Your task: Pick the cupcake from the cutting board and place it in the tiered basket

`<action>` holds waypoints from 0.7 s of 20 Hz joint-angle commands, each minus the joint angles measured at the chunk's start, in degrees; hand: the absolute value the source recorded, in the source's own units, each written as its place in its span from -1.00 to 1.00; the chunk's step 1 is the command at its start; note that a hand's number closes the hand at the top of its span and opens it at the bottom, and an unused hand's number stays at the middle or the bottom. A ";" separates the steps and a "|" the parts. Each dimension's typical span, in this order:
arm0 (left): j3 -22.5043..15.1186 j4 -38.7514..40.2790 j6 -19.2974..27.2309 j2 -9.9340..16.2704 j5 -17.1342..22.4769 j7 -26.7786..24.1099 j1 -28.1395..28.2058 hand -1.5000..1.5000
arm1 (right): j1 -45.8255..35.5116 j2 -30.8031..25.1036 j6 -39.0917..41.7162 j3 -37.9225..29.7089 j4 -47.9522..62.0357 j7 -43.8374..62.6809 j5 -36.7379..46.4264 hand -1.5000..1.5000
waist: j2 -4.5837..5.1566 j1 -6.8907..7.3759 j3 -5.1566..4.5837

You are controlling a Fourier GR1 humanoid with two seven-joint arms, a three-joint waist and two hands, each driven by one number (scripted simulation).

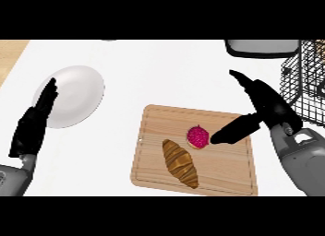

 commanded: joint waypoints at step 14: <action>2.70 0.33 -2.72 -2.33 -3.78 2.38 -0.65 0.00 | -0.18 5.75 6.31 3.87 8.94 7.64 3.24 -1.00 | -0.08 -0.76 0.07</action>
